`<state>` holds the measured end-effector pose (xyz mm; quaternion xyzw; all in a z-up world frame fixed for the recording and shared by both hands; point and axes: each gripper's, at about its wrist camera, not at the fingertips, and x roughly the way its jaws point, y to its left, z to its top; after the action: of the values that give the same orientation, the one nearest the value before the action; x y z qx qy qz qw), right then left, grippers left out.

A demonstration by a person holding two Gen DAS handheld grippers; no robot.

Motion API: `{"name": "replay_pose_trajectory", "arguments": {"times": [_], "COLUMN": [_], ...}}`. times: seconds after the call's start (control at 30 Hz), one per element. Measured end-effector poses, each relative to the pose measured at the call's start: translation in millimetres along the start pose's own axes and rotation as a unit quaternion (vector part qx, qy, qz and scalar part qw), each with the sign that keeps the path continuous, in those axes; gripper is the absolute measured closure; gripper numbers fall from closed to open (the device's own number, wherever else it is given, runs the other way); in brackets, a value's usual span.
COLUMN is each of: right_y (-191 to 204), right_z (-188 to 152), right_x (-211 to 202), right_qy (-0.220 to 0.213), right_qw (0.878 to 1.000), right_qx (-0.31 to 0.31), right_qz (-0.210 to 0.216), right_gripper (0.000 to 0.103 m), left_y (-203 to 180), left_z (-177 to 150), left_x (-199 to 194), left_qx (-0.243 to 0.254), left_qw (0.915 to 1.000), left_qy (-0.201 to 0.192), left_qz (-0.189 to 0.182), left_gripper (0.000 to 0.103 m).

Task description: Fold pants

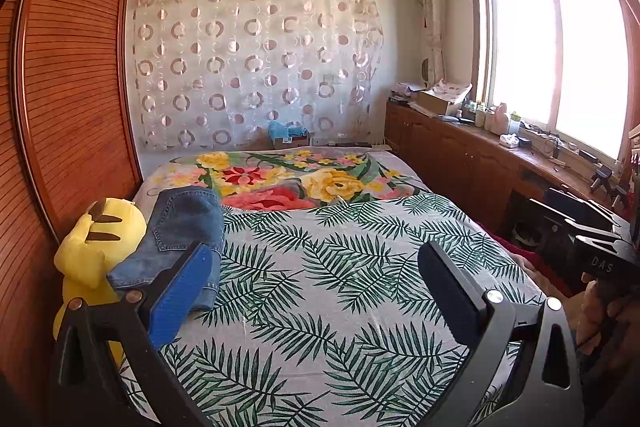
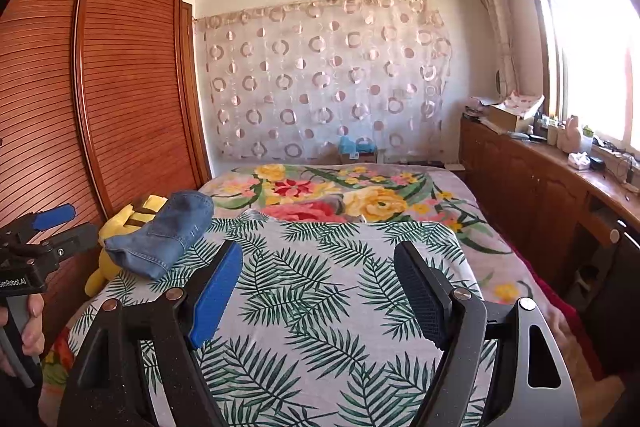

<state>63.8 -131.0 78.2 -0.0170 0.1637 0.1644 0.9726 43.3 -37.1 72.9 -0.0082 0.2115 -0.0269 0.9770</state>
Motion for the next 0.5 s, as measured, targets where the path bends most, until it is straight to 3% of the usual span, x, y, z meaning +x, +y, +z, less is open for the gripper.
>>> {"name": "replay_pose_trajectory", "arguments": {"times": [0.5], "right_y": [0.3], "right_z": [-0.3], "right_x": [1.0], "right_qy": [0.001], "right_qw": [1.0], "right_qx": [-0.001], "right_qz": [0.001], "right_gripper": [0.023], "left_y": [1.6], "left_z": [-0.2], "left_x": [-0.9], "left_qx": [0.001], "left_qw": [1.0], "left_qy": [0.0], "left_qz": [0.001], "left_gripper": [0.0]}}
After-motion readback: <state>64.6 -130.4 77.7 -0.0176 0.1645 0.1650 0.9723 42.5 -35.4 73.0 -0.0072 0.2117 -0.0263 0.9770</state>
